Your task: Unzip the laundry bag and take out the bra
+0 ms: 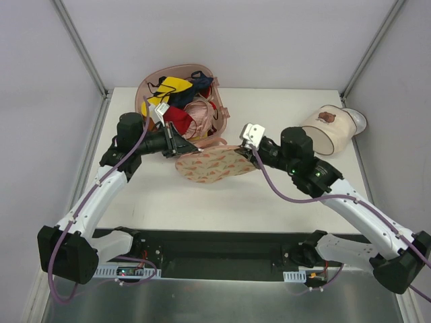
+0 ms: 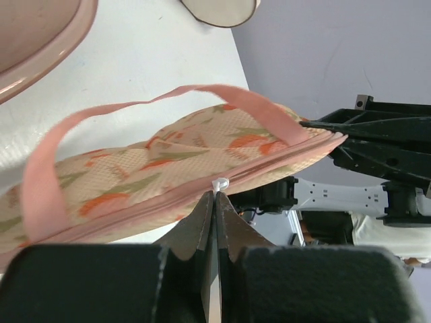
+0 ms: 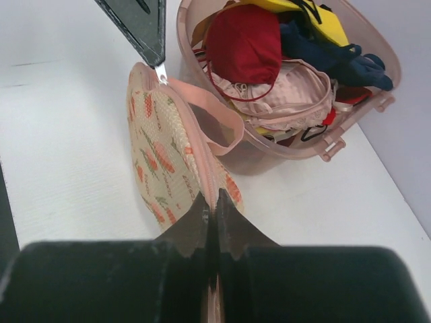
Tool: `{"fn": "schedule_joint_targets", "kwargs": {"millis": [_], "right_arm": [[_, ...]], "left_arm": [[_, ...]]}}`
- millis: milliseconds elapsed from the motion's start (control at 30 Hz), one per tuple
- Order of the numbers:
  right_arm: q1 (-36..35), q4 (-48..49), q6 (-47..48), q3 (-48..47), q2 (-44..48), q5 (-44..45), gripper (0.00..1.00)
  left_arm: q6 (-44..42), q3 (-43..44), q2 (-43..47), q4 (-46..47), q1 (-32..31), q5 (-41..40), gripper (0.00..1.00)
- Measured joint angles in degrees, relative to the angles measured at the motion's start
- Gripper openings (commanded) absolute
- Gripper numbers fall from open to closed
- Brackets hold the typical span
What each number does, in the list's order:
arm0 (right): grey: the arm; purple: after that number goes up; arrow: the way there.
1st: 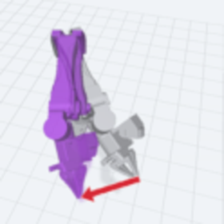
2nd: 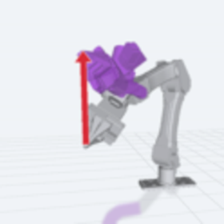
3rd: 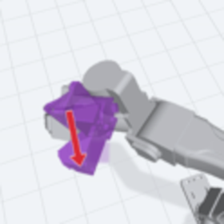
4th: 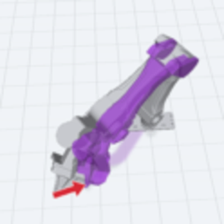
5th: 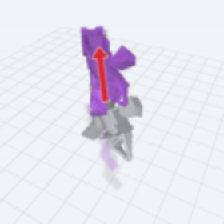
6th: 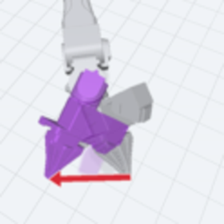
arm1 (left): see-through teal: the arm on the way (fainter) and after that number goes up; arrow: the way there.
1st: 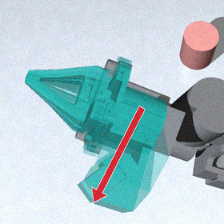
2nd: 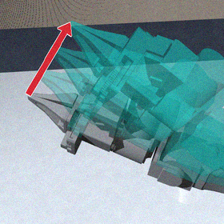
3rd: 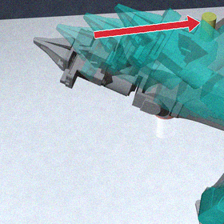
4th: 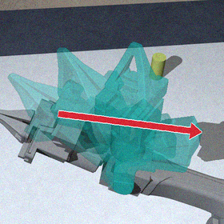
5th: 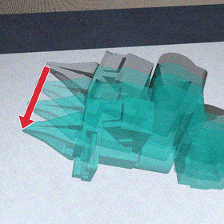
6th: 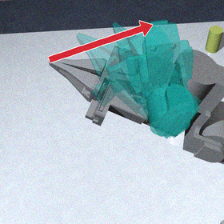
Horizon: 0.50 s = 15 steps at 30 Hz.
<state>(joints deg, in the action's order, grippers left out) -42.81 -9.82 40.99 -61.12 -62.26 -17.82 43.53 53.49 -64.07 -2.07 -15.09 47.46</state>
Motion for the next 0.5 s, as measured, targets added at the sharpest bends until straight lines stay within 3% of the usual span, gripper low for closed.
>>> {"fn": "schedule_joint_targets", "kwargs": {"millis": [500], "right_arm": [[11.7,13.2,-15.6,17.4,16.7,6.1,0.01]], "left_arm": [[-2.7,-2.7,3.5,-4.7,8.1,0.1,0.00]]}}
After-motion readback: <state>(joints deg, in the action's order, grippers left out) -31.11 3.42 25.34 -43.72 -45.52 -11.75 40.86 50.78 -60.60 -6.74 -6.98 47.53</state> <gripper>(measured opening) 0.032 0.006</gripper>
